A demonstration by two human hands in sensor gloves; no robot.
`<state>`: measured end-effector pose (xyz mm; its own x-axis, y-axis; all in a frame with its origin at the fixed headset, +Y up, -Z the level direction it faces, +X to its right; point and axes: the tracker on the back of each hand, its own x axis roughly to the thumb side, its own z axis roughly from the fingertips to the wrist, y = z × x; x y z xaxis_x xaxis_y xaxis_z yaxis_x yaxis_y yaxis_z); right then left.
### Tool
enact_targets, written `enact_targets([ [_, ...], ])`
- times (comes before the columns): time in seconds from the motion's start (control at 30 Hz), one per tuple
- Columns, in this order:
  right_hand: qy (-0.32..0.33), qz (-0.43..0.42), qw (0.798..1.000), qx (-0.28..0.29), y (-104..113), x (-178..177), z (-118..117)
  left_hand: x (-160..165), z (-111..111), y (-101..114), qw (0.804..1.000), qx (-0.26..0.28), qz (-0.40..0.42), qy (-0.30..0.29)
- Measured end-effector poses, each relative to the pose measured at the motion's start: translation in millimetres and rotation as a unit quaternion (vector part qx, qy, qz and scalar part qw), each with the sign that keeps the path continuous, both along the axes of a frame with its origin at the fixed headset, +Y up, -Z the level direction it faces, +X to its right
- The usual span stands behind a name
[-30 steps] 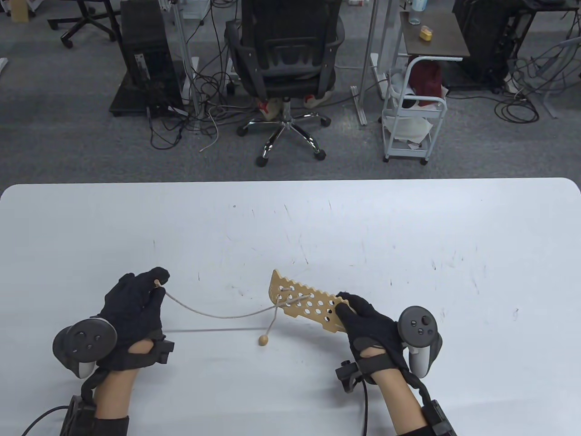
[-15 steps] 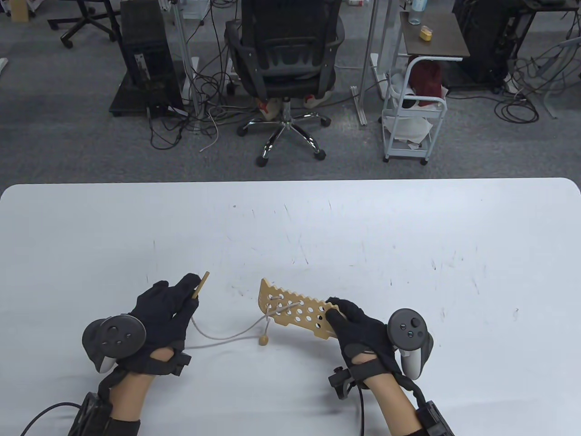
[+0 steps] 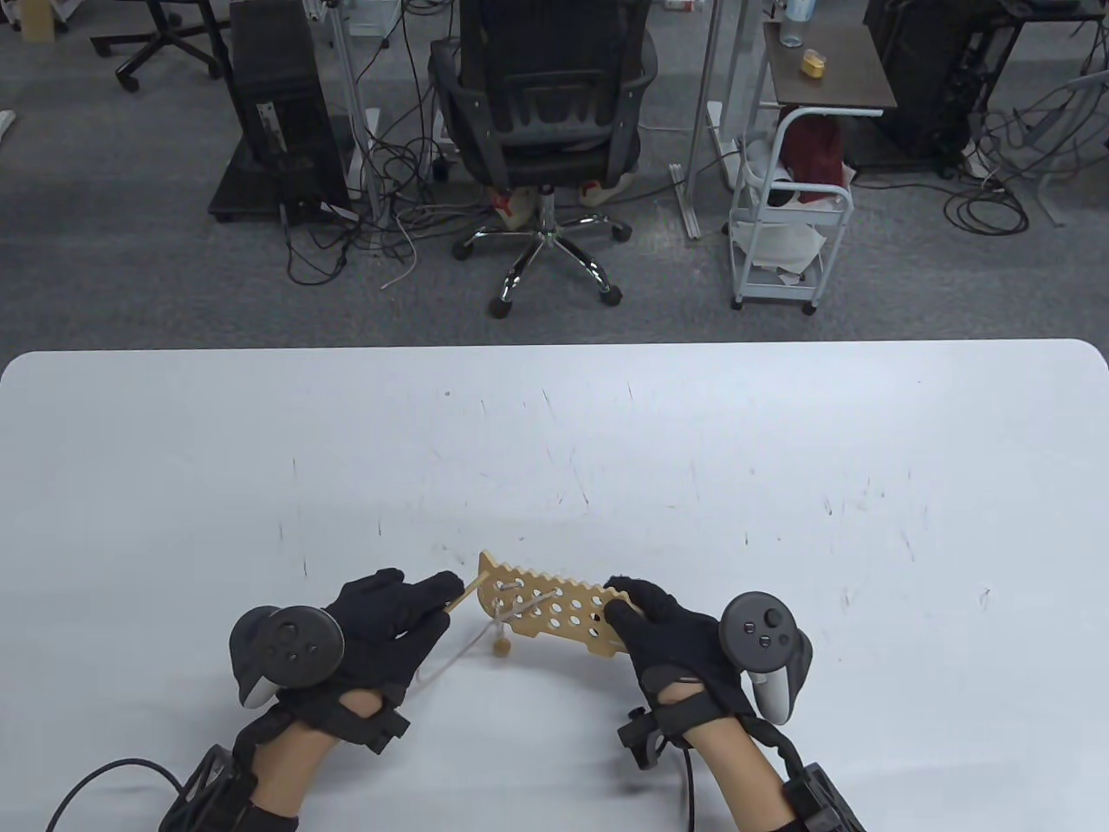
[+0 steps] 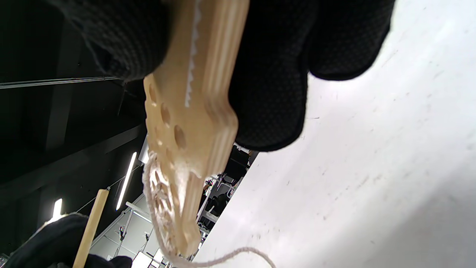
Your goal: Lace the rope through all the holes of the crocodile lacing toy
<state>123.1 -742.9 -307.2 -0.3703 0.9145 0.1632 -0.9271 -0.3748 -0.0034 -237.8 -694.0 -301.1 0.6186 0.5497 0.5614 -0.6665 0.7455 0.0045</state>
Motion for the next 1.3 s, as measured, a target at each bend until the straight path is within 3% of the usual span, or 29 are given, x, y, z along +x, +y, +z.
enact_targets([
  [0.37, 0.011, 0.016, 1.0, 0.007, 0, -8, 1, 29, 7, -7, 0.998, -0.024, -0.04, -0.048],
  [0.7, 0.023, 0.023, 0.999, 0.01, 1, -13, 3, 36, 7, -11, 0.996, -0.033, -0.065, -0.046],
  [0.97, 0.035, 0.024, 0.999, 0.01, 2, -20, 6, 39, 11, -7, 0.997, -0.016, -0.062, -0.035],
  [1.3, 0.041, 0.021, 0.999, 0.012, 1, -24, 8, 33, 18, -1, 0.996, 0.068, -0.053, 0.006],
])
